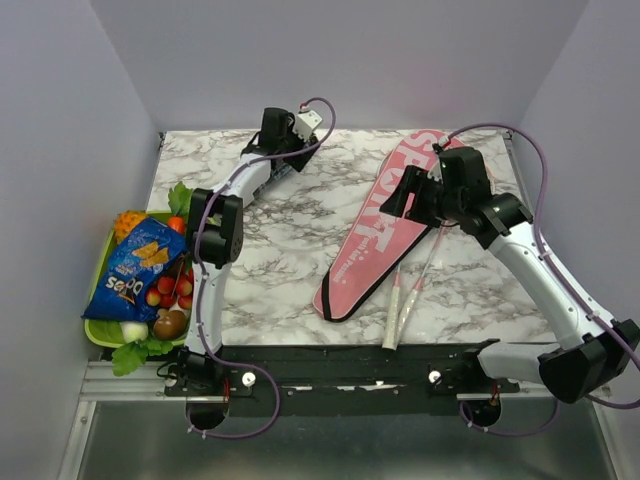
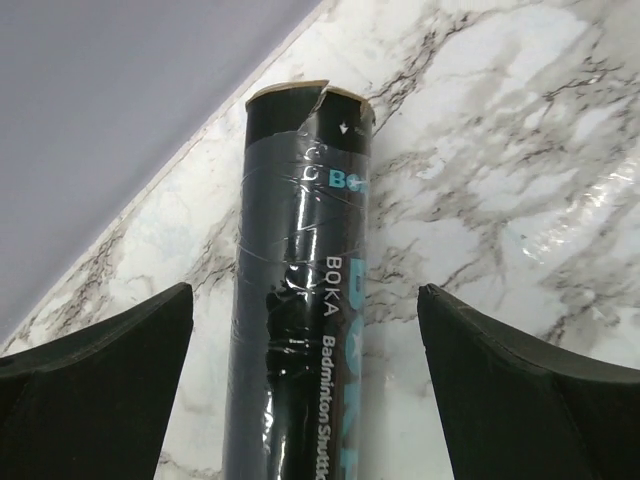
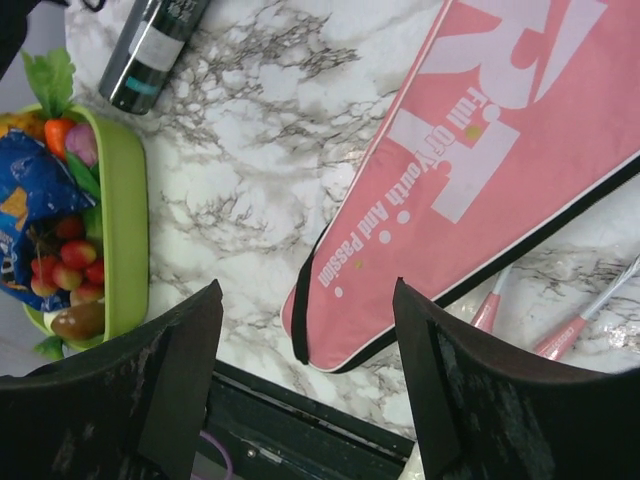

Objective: Pack up the badminton gear

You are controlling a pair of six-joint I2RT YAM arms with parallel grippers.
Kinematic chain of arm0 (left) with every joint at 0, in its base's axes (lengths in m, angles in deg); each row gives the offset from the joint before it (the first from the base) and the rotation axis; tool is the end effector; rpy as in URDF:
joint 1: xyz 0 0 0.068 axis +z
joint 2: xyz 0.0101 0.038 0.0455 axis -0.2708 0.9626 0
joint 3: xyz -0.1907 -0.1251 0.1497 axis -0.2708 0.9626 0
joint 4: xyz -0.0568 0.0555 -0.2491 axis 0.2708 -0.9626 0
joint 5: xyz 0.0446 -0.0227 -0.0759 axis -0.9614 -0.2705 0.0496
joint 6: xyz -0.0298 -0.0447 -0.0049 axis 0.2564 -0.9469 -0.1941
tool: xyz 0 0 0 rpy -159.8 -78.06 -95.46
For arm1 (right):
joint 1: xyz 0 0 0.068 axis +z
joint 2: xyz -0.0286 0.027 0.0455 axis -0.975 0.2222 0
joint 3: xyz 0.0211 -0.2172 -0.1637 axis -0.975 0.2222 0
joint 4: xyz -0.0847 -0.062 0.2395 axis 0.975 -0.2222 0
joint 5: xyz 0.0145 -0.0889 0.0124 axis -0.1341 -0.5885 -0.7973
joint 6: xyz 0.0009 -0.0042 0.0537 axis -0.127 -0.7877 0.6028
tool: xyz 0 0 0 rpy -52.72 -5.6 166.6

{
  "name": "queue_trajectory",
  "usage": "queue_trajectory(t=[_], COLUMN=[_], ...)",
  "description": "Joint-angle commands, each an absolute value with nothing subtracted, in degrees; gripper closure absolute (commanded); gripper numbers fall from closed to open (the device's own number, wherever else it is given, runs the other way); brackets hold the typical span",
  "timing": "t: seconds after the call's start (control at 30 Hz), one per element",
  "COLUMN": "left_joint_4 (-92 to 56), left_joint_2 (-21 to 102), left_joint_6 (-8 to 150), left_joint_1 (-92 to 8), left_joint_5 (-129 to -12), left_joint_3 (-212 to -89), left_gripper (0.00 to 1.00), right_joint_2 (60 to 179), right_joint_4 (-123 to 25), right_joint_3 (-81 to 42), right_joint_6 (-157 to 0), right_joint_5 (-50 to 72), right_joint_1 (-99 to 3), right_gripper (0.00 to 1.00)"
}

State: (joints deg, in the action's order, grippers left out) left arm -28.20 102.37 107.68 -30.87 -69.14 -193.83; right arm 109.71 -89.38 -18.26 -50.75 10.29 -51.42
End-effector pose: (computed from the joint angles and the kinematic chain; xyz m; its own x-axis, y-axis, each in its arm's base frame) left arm 0.5368 -0.1517 0.2067 -0.2658 0.4996 -0.8244 0.5614 0.7754 0.2890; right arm 0.2352 0.1184 0.3696 -0.7519 0.2603 -0.6057 -0.1168 0.8517 0.5109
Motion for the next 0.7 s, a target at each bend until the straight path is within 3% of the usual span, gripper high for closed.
queue_trajectory(t=[0.0, 0.33, 0.47, 0.67], left_joint_4=[-28.14, -39.74, -38.51, -40.09], left_joint_2=[92.31, 76.22, 70.43, 64.53], left_joint_6=[107.1, 92.44, 79.88, 77.92], left_joint_1=[-32.67, -38.65, -42.95, -55.87], left_joint_5=[-67.1, -52.69, -54.43, -61.65], left_joint_3=[-190.7, -178.5, -171.04, -157.32], left_gripper=[0.01, 0.01, 0.01, 0.01], right_joint_2=[112.16, 115.94, 117.34, 119.01], right_joint_4=[-86.91, -86.82, -83.31, -74.43], right_joint_3=[-16.55, -14.71, -10.77, -4.25], right_joint_6=[-49.26, -50.31, -51.45, -49.96], right_joint_5=[11.38, 1.64, 2.67, 10.84], right_joint_1=[-54.39, -62.47, -64.67, -66.44], right_gripper=[0.22, 0.22, 0.24, 0.3])
